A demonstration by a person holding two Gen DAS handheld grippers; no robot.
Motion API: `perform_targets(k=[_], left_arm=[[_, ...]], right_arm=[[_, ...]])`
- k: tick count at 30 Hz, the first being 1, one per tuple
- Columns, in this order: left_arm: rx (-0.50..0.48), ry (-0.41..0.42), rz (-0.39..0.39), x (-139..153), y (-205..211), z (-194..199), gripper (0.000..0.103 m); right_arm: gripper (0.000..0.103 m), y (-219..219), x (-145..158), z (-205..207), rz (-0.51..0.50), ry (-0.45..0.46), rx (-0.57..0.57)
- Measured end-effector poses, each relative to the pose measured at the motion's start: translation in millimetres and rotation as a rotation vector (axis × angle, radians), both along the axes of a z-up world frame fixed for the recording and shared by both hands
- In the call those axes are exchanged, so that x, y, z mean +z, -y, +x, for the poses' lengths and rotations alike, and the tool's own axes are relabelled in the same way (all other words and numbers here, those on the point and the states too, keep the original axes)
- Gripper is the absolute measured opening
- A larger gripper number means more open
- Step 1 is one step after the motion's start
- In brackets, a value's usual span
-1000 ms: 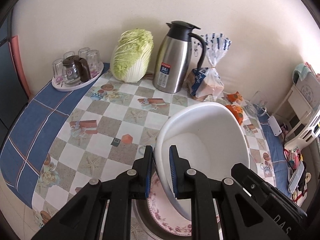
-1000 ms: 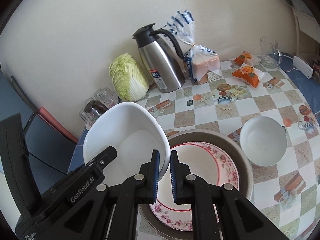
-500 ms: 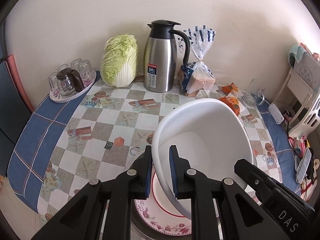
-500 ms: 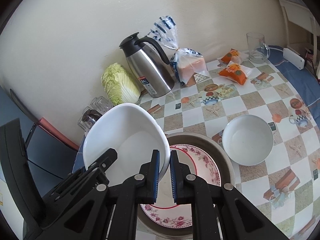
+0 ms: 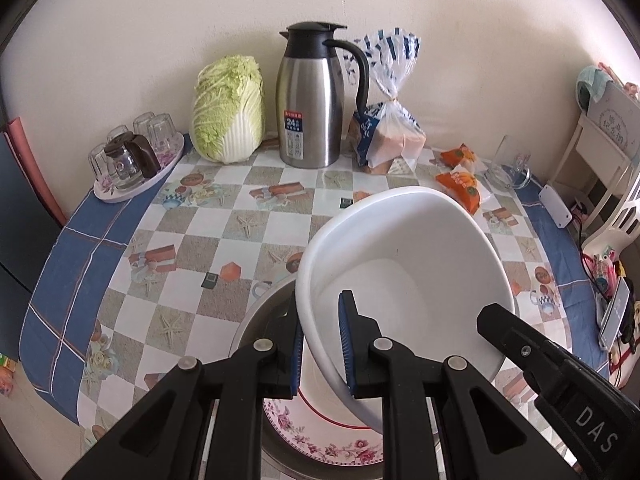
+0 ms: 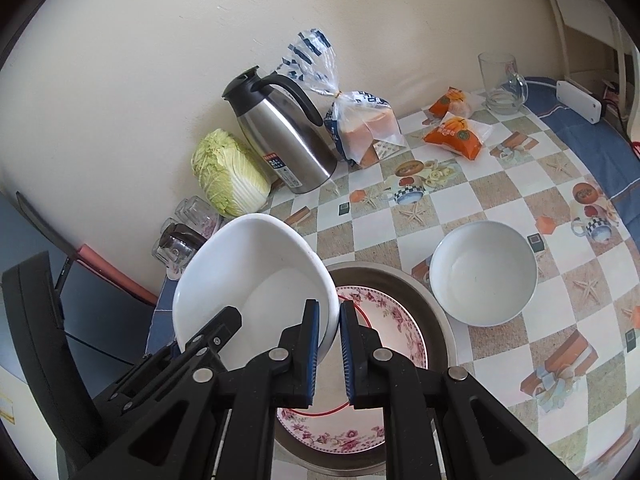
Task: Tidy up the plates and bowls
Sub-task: 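Lift the MAX bowl with both tools and carry it over the steel tray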
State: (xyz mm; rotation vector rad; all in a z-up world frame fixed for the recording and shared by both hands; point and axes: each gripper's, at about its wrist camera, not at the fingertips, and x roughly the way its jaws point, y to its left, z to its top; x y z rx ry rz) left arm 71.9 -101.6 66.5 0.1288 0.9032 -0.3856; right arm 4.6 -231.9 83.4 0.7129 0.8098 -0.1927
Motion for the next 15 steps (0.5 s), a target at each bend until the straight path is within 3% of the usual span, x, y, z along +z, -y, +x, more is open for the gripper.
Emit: perform_targets(k=[15], left_arm=[[0.025,-0.111,0.041,-24,-1,12,0.018]], right_arm=[[0.014,-7,-20,10,-0.006,-0.084,0.032]])
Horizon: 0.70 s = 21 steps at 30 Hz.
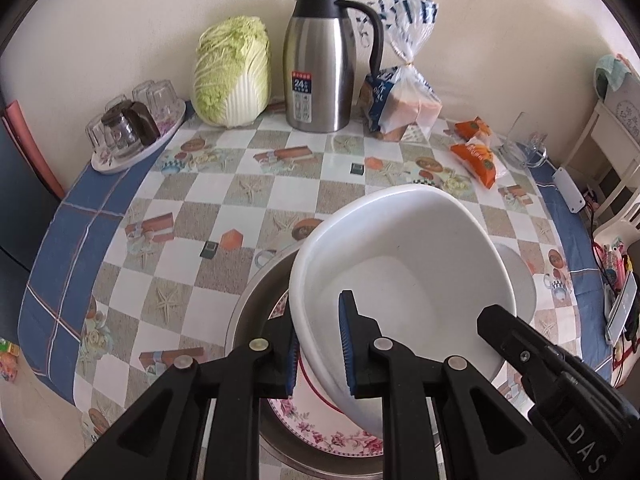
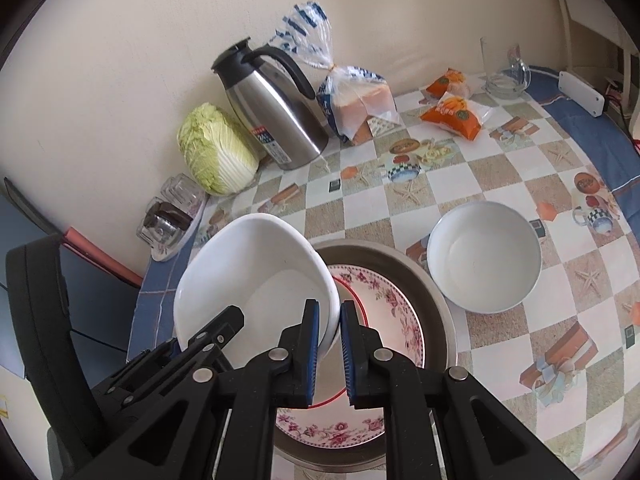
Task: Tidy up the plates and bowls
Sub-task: 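Lift the MAX bowl with both tools and carry it over the steel tray, then lower the MAX bowl into the red-rimmed bowl with both tools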
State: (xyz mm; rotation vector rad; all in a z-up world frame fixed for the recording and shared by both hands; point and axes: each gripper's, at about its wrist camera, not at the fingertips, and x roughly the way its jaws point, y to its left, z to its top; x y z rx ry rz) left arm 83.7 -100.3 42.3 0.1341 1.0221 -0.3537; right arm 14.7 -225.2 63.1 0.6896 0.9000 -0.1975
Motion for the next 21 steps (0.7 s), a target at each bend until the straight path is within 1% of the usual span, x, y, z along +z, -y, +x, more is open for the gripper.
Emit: perform_targets(k=[5,21], left_arm=[[0.011,-0.057,0.000,-9,-1,4,0.020],[0.007,-0.083,0.016,-14,0,6,0.021]], right_arm=[[0.014,-2,-5,2,0.002,-0.021,0.009],[0.014,-2,-10,7,0.002,-0.049,0.015]])
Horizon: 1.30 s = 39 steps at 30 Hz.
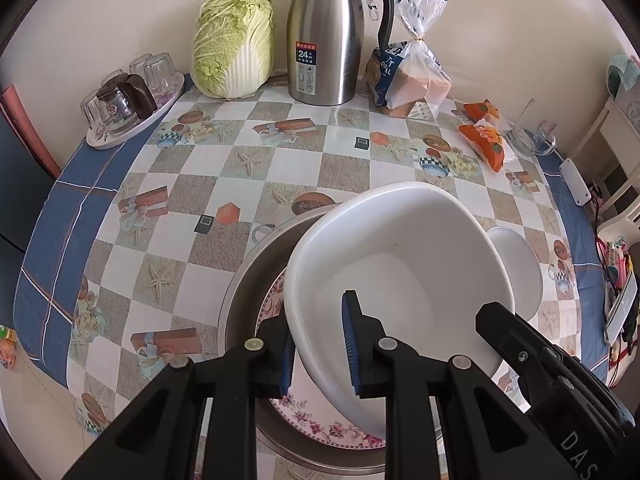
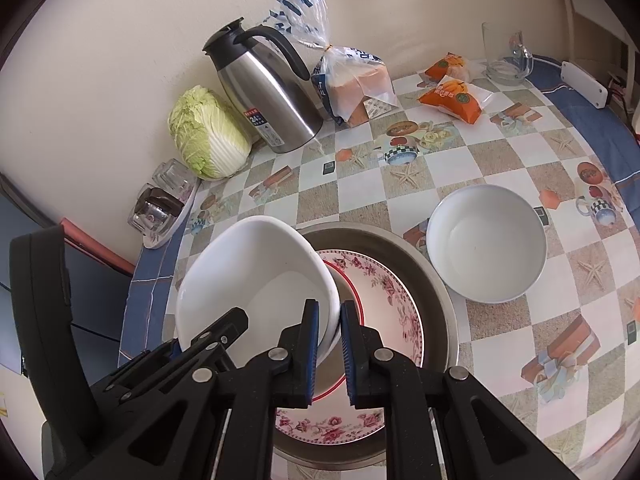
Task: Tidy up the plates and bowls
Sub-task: 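Lower the MAX bowl into the red-rimmed bowl with both tools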
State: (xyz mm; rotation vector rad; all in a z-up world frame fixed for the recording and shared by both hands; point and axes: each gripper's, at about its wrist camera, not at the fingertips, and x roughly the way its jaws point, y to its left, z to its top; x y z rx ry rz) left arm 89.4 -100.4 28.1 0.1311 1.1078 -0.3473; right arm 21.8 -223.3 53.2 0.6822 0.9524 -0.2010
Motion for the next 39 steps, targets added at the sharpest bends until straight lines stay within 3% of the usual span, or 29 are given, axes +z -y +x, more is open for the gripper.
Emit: perform_targets(k=[18,39], left_arm=[[-0.009,-0.026,0.006,-7,3,2,0.021],[0.002,-0.040,-0.027,-6,-4,5,0.024]], right_arm=[[0.014,3,-18,5,0.021,-0.063,-0.007],[0.015,3,-16,5,0.027,-0.051,-0.005]])
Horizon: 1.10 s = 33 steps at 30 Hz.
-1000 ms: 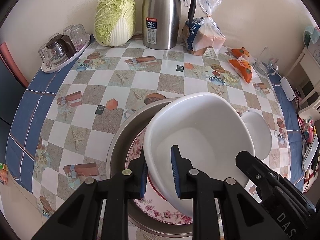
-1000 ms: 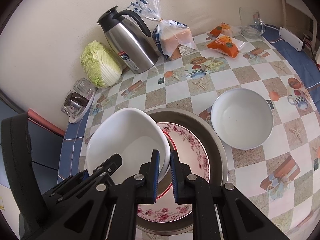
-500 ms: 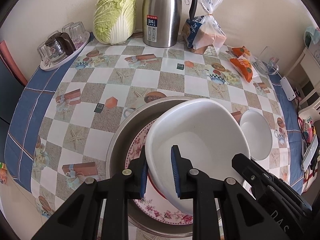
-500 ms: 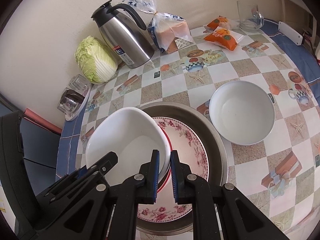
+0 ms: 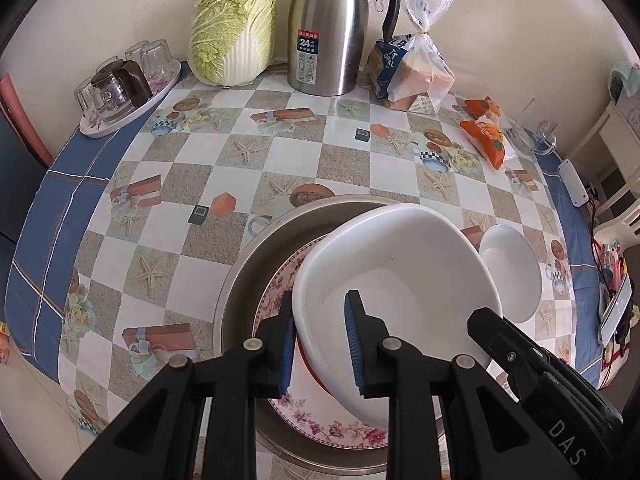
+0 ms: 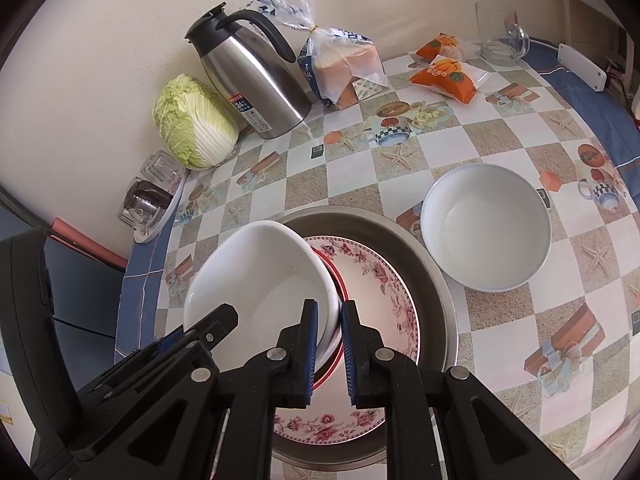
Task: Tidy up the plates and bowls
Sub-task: 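Lower the MAX bowl into the red-rimmed bowl with both tools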
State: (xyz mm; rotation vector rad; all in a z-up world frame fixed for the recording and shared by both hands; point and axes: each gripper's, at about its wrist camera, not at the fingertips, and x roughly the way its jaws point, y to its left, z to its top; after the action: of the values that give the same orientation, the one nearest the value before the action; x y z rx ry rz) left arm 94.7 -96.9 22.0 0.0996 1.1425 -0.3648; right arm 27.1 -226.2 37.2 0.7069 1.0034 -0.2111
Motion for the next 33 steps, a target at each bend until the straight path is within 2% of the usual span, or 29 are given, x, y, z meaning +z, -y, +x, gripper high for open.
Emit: perform_targets(k=[5,17,20,33], left_arm=[[-0.001,0.009,-0.022,5,-4,0,0.030],[0.017,0.056,-0.051,22,-13,-1,0.031],[0.029,0.063,-0.058,24,-17,-1,0.040],[0.070,0.066,-0.083,28,-28,2,0.041]], right_arm=[[0.015,1,3,-2,0.004,0.012,0.000],[0.015,4,15,-6,0.003,0.051,-0.009],[0.015,6,18,-8,0.006,0.063,-0.013],[0.015,17,10,-9,0.011,0.041,-0.039]])
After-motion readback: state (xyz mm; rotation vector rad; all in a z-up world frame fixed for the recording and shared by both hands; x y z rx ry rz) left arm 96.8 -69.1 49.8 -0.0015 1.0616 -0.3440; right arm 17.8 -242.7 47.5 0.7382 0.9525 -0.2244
